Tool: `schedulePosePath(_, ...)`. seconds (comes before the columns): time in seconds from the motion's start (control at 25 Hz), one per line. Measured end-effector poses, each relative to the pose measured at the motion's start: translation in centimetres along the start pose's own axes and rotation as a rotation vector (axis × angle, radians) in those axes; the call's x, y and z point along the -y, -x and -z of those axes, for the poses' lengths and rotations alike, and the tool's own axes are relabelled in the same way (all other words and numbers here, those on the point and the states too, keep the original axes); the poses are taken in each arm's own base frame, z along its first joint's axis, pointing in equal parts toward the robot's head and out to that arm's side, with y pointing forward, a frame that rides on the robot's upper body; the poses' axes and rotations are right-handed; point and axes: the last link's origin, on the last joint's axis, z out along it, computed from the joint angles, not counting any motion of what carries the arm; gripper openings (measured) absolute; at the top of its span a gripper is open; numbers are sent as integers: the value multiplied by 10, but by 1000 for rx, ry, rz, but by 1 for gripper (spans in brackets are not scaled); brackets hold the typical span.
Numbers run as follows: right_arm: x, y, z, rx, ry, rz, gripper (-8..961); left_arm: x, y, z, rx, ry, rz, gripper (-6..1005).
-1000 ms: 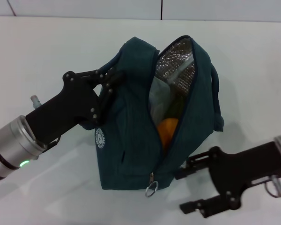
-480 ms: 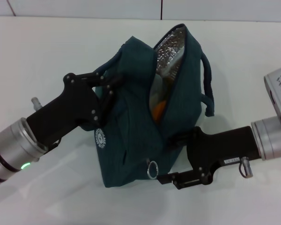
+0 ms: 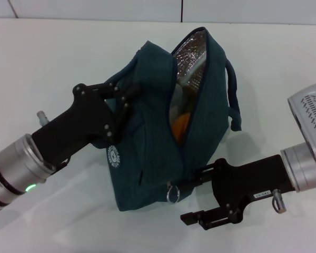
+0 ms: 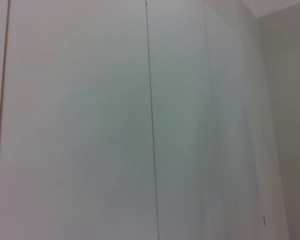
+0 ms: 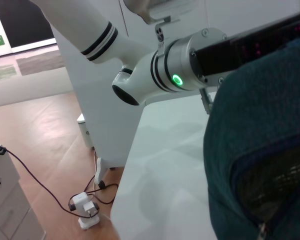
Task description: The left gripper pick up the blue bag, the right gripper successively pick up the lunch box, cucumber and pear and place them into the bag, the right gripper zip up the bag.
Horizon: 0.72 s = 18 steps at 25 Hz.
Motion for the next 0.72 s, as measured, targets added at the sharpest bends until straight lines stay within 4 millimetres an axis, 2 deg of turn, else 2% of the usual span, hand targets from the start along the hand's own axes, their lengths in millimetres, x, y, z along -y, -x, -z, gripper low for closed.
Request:
schedulePosePath(0.48, 1, 1, -18, -26, -18, -21, 628, 2, 1, -4, 11, 5, -4, 35)
schedulePosePath(0.72, -5, 7, -31, -42, 34, 21, 627, 3, 2, -7, 15, 6, -3, 35)
